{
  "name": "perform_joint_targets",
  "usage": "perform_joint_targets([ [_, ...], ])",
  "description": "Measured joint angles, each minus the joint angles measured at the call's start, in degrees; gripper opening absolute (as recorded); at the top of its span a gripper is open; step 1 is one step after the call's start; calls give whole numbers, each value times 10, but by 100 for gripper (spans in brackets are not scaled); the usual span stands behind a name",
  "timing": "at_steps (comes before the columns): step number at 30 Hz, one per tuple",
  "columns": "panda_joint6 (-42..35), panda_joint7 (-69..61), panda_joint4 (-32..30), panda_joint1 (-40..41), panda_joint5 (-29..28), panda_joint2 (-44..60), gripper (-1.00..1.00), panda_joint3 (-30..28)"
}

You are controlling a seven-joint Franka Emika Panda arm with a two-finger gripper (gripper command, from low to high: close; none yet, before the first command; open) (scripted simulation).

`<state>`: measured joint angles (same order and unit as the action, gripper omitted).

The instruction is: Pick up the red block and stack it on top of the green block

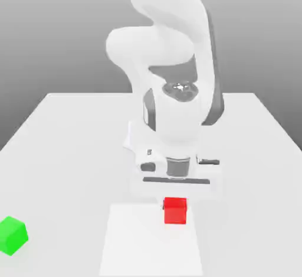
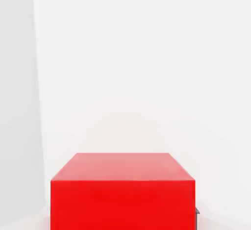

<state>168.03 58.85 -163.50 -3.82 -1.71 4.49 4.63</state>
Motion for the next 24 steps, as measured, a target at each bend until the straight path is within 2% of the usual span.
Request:
perform_joint_targets([
  [3, -52, -15, -9, -3, 21, -61, -100, 3],
  [5, -78, -32, 16, 30, 31, -62, -100, -18],
  [17, -204, -139, 253, 245, 62, 53, -100, -158],
  [21, -163, -169, 286, 280, 91, 128, -100, -161],
  [22, -146, -175, 288, 285, 99, 148, 100, -156],
  [24, -146, -175, 288, 285, 99, 148, 100, -156],
])
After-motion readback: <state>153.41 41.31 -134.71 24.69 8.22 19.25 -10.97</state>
